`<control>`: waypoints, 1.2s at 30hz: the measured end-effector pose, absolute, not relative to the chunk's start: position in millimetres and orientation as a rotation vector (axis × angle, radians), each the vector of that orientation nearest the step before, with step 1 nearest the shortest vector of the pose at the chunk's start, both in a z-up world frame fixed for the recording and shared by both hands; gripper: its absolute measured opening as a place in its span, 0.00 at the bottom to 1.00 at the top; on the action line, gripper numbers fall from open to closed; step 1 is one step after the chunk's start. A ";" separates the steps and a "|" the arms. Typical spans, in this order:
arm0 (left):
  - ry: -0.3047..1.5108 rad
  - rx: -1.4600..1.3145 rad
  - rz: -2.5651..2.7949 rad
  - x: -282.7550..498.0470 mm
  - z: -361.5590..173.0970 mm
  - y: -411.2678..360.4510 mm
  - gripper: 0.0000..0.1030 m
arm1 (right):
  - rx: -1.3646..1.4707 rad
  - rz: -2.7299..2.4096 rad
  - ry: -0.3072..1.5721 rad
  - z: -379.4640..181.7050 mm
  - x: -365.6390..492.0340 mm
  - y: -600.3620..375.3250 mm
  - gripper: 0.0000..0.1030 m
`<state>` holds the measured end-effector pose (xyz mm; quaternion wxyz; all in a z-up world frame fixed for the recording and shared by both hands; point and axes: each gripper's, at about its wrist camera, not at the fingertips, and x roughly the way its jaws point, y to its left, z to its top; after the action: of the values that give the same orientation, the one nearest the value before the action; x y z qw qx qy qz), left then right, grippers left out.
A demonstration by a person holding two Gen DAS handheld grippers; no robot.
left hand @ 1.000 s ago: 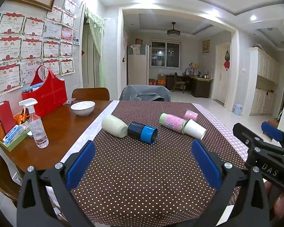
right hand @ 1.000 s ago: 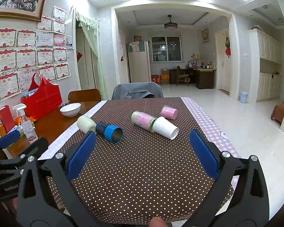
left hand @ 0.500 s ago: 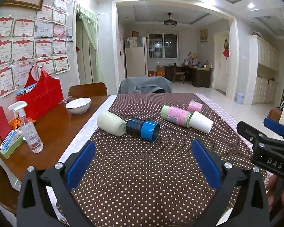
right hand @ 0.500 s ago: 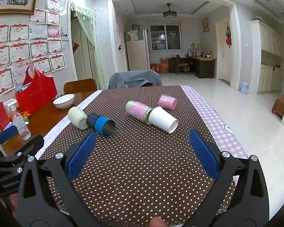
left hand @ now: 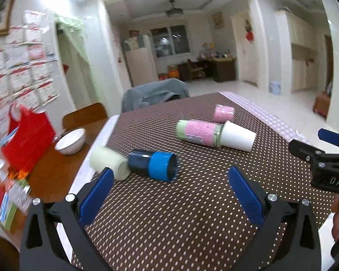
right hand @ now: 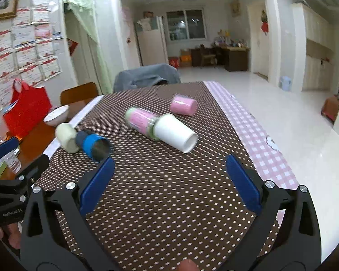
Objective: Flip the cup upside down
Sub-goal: 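Move the left gripper to the white paper cup and close on it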
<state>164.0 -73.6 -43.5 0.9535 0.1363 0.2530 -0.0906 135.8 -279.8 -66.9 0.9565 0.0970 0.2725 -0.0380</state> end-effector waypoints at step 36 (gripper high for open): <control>0.683 1.308 -1.011 351.6 -126.1 -278.8 0.96 | 0.447 -0.203 0.834 -133.1 251.3 -398.2 0.94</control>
<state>351.6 -278.8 -126.1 0.6259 0.5702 0.2979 -0.4409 251.3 -398.2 -133.1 0.8853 0.2149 0.4008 -0.0974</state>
